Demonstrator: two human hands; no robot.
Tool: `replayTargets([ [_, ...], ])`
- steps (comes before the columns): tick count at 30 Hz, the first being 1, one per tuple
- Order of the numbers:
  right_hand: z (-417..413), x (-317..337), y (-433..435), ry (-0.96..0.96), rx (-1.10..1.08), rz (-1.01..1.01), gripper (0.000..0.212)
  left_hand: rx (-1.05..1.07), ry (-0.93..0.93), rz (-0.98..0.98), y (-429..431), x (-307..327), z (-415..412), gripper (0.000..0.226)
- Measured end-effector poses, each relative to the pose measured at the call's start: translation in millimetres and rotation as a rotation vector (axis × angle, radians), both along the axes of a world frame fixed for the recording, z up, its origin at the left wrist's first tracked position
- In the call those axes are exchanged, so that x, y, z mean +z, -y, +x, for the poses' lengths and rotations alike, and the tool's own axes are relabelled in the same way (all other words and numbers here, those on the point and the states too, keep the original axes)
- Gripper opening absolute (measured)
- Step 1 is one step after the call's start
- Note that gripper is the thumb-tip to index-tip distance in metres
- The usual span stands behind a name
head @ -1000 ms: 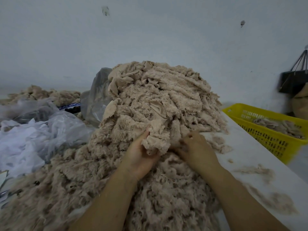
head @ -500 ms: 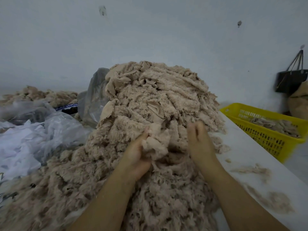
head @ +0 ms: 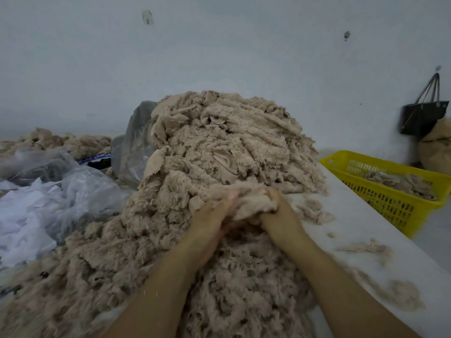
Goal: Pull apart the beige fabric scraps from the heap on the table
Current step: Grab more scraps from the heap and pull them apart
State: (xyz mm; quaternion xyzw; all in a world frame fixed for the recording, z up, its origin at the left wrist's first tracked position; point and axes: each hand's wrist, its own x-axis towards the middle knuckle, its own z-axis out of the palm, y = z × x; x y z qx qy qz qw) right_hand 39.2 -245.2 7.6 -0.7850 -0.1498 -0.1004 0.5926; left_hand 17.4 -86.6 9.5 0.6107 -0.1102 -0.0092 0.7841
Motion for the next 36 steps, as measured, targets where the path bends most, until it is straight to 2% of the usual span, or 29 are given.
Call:
replayTargets([
  [2, 6.6, 9.7, 17.7, -0.010, -0.188, 0.501, 0.032, 0.074, 0.042, 0.093, 1.4, -1.4, 0.6, 0.042],
  [3, 10.6, 15.7, 32.1, 0.016, -0.256, 0.856, 0.027, 0.118, 0.036, 0.122, 2.3, -1.7, 0.9, 0.035],
  [4, 14.3, 19.9, 46.1, 0.021, -0.277, 1.188, 0.014, 0.157, 0.017, 0.133, 3.2, -2.1, 1.9, 0.031],
  [5, 18.4, 18.6, 54.5, -0.004, -0.315, 1.374, 0.026, 0.197, -0.010, 0.129, 2.9, -3.2, 4.1, 0.027],
  [6, 17.5, 17.4, 57.8, -0.075, -0.335, 1.354, 0.045, 0.241, -0.045, 0.121, 2.4, -3.3, 5.7, 0.025],
  [7, 17.0, 13.5, 56.0, -0.153, -0.360, 1.222, 0.051, 0.285, -0.077, 0.119, 1.5, -3.2, 7.4, 0.027],
  [9, 19.0, 1.4, 39.6, -0.208, -0.408, 0.707, 0.032, 0.338, -0.130, 0.144, -2.0, -3.0, 8.3, 0.035],
  [11, 21.3, -10.3, 21.4, -0.070, -0.324, 0.107, 0.016, 0.351, -0.188, 0.201, -4.8, -4.1, 8.8, 0.043],
  [12, 22.3, -16.3, 13.6, -0.017, -0.218, -0.127, 0.012, 0.348, -0.214, 0.237, -5.9, -5.0, 9.4, 0.045],
  [13, 23.8, -22.5, 8.7, -0.001, -0.121, -0.332, 0.021, 0.342, -0.226, 0.279, -6.1, -6.6, 10.2, 0.045],
  [14, 23.9, -27.1, 4.8, 0.014, -0.063, -0.503, 0.033, 0.333, -0.230, 0.330, -4.9, -8.1, 10.9, 0.045],
  [15, 23.5, -29.8, 1.0, 0.044, -0.049, -0.631, 0.035, 0.330, -0.215, 0.398, -3.6, -10.3, 11.2, 0.045],
  [16, 20.9, -28.8, -2.7, 0.094, -0.068, -0.706, 0.027, 0.332, -0.190, 0.481, -2.3, -13.1, 12.5, 0.046],
  [17, 17.7, -26.0, -4.7, 0.151, -0.080, -0.719, 0.016, 0.335, -0.168, 0.543, -1.8, -15.7, 14.2, 0.048],
  [18, 13.1, -21.9, -6.6, 0.202, -0.073, -0.706, 0.017, 0.334, -0.168, 0.551, -2.2, -16.6, 14.8, 0.051],
  [19, 9.3, -19.6, -7.6, 0.236, -0.026, -0.661, 0.018, 0.312, -0.190, 0.467, -2.2, -15.5, 14.8, 0.054],
  [21, -2.2, -12.9, -13.6, 0.252, 0.107, -0.592, 0.023, 0.215, -0.280, 0.062, -4.0, -11.2, 17.2, 0.050],
  [23, -11.1, -9.0, -21.0, 0.245, 0.174, -0.573, 0.032, 0.176, -0.357, -0.401, -13.5, -4.3, 18.7, 0.034],
  [25, -12.8, -5.2, -21.2, 0.214, 0.118, -0.565, 0.036, 0.172, -0.359, -0.742, -27.3, 0.1, 20.1, 0.027],
  [26, -11.1, -2.8, -18.8, 0.195, 0.050, -0.575, 0.036, 0.179, -0.342, -0.842, -33.2, 1.7, 19.9, 0.028],
  [28, -7.9, 1.9, -11.1, 0.140, -0.102, -0.510, 0.037, 0.190, -0.294, -0.942, -41.6, 4.3, 17.7, 0.031],
  [31, -2.8, 0.5, 0.2, 0.062, -0.286, -0.284, 0.042, 0.187, -0.282, -0.989, -40.2, 7.2, 16.2, 0.032],
  [36, 4.4, -7.7, 7.8, -0.057, -0.391, -0.004, 0.046, 0.253, -0.287, -1.029, -40.2, 5.0, 17.7, 0.023],
])
